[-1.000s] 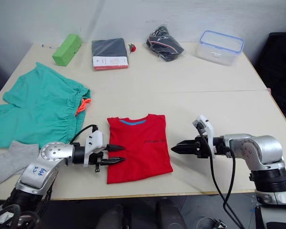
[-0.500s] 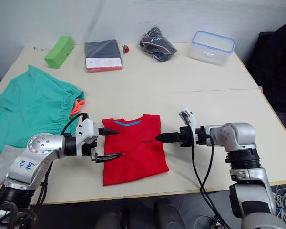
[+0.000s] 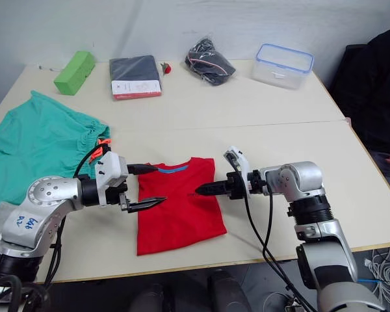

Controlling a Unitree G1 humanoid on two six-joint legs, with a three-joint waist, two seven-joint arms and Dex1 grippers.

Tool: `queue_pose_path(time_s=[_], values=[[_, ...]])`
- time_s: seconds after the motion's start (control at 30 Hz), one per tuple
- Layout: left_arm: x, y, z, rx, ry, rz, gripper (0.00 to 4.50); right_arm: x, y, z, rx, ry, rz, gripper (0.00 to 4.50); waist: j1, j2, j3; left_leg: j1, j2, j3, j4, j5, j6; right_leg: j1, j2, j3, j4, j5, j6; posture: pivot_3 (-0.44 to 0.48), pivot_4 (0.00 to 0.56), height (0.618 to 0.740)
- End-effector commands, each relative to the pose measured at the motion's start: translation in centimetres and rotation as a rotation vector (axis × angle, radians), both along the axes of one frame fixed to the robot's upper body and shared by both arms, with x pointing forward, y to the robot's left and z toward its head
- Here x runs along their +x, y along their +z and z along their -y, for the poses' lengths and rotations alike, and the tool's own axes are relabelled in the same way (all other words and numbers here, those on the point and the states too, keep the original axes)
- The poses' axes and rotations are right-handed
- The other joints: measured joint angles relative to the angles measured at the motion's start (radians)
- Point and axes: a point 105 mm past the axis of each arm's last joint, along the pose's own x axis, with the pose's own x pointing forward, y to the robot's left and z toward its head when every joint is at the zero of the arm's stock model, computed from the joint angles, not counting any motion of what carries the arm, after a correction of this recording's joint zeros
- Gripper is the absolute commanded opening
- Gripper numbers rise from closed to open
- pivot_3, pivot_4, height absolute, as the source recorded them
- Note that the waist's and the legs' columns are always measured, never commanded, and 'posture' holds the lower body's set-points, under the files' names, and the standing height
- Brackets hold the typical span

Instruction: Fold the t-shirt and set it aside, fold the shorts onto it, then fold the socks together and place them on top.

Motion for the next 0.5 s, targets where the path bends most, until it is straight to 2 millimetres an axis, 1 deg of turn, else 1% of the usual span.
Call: queue_pose_path(time_s=[0.03,0.13,0.23,0.37,0.5], values=[[-0.3,1.0,0.3,0.000,-0.014,0.048,4.47,-2.1,-3.8,-1.2,-0.074,0.069,-0.144,4.50,0.000,0.000,0.000,0.000,0.000,0.000,0.000,0.000,0.000,0.000,0.000,0.000,0.000,0.000,0.000,0.000,0.150,0.740],[-0.2,1.1,0.4,0.000,-0.015,0.052,4.50,-1.9,-4.0,-1.1,-0.085,0.057,-0.135,3.88,0.001,0.000,0.000,0.000,0.000,0.000,0.000,0.000,0.000,0.000,0.000,0.000,0.000,0.000,0.000,0.000,0.150,0.740],[-0.4,1.2,0.6,-0.003,-0.025,0.050,4.50,-1.8,-4.0,-0.6,-0.102,0.058,-0.112,2.83,0.003,0.000,0.000,0.000,0.000,0.000,0.000,0.000,0.000,0.000,0.000,0.000,-0.001,0.000,0.000,0.000,0.150,0.740],[-0.7,1.3,1.1,-0.017,-0.053,0.041,4.50,-1.4,-3.2,0.6,-0.108,0.035,-0.039,1.44,0.016,0.001,0.000,-0.002,0.000,0.000,-0.001,0.000,0.000,-0.001,-0.001,0.000,-0.002,0.000,0.000,0.000,0.150,0.740],[-1.2,1.7,2.1,-0.046,-0.108,0.043,4.50,-1.2,-1.8,3.2,-0.134,-0.005,0.041,0.06,0.033,0.001,0.001,-0.003,-0.001,-0.001,0.000,0.000,0.001,0.000,-0.002,-0.001,-0.004,0.000,0.000,0.000,0.150,0.740]])
